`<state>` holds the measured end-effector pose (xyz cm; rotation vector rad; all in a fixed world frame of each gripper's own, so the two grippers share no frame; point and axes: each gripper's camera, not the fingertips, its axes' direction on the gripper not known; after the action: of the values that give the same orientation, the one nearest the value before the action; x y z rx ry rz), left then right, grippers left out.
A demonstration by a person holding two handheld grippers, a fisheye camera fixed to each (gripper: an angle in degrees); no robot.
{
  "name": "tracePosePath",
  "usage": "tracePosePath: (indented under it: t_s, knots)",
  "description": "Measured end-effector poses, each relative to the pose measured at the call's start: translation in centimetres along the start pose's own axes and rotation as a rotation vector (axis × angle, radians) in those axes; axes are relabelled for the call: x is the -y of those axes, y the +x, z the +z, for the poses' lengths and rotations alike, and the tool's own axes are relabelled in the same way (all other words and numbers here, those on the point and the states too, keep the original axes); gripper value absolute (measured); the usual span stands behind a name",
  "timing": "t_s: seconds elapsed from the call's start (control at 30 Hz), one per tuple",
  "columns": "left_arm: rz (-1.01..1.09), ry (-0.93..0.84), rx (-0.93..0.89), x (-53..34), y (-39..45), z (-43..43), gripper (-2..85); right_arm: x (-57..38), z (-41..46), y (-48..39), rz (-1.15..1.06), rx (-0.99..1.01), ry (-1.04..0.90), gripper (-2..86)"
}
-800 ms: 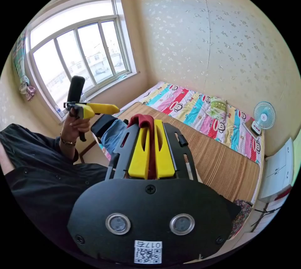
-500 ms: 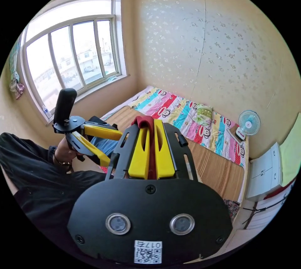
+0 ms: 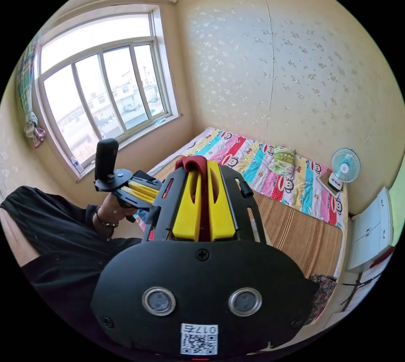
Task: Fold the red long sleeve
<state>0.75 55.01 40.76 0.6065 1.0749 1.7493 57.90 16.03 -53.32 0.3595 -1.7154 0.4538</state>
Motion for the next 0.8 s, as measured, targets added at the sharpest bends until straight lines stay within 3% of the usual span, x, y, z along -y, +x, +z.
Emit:
tracePosePath:
  t_s: [0.2, 0.37, 0.57, 0.63, 0.8]
  knots:
    - [0.075, 0.171, -0.406, 0.5, -3.8, -6.7, 2.4, -1.4, -5.4, 5.6, -0.02, 0.383, 0.105, 4.4]
    - [0.057, 0.307, -0.484, 2.3, -4.9, -10.2, 0.4, -2.7, -6.8, 8.7, 0.015, 0.48, 0.097, 3.8]
    - [0.095, 0.34, -0.611, 4.9, -5.3, -12.5, 0.1, -8.9, -8.0, 12.7, 0.043, 0.604, 0.113, 2.3]
    - [0.125, 0.331, -0.662, 5.8, -5.0, -13.3, 0.1, -12.3, -8.3, 14.7, 0.073, 0.73, 0.136, 2.2]
    - [0.193, 0.332, -0.79, 8.3, -4.2, -17.3, 0.2, -18.0, -6.7, 16.6, 0.186, 0.484, -0.021, 8.1]
